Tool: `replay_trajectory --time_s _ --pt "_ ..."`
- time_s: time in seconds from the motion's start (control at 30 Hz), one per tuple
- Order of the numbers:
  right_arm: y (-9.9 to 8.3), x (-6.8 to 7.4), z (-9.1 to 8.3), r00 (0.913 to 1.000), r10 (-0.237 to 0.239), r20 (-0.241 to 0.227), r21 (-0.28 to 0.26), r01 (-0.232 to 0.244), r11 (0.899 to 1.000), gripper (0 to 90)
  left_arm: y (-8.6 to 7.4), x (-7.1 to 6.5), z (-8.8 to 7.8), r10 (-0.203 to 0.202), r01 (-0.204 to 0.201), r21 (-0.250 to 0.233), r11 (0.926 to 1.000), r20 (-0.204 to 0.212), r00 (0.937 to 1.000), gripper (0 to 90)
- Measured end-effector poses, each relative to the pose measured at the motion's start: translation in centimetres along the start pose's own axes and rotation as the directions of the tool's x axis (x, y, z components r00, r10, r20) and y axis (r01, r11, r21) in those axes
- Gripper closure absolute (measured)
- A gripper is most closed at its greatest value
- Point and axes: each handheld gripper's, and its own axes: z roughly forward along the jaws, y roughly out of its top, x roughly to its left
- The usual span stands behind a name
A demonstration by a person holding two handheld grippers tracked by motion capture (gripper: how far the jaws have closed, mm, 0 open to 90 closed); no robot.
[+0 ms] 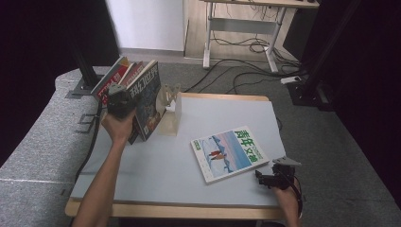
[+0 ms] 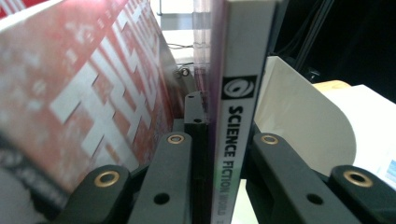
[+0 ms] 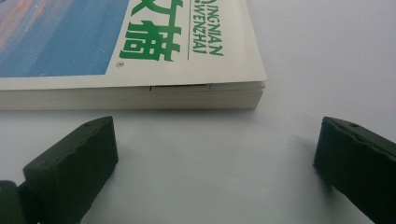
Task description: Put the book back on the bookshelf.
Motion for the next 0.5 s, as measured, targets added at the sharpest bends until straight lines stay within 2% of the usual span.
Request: replay_trajectory --time_s 0.17,0.2,0.3,0.33,0.37,0.5 --pt "0.0 0.0 0.0 1.0000 0.000 0.000 0.000 0.000 1.000 0.0 -0.1 0.1 -0.1 -0.001 0.002 0.012 0.9999 -0.001 1.0000 81.1" --pt "0.0 0.0 0.0 1.0000 0.000 0.000 0.000 0.000 1.000 0.0 -0.1 0.0 -0.2 0.013 -0.013 0.026 0.9996 -0.005 0.9999 80.5" --pt "0.0 0.0 0.0 1.0000 0.001 0.000 0.000 -0.001 1.000 0.0 0.0 -0.1 -0.5 0.021 -0.021 0.015 0.9997 -0.003 0.9998 75.5" --pt "0.0 0.0 0.0 1.0000 0.000 0.000 0.000 0.000 1.000 0.0 0.1 -0.1 -1.0 0.004 -0.004 -0.003 1.0000 0.010 0.9999 74.1" --pt "0.0 0.0 0.0 1.0000 0.000 0.000 0.000 0.000 1.000 0.0 0.1 -0.1 -1.0 0.004 -0.004 -0.003 1.0000 0.010 0.9999 74.0" --pt "0.0 0.0 0.0 1.0000 0.001 0.000 0.000 -0.001 1.000 0.0 0.2 -0.2 -2.0 0.028 -0.028 -0.011 0.9995 -0.006 0.9996 70.9"
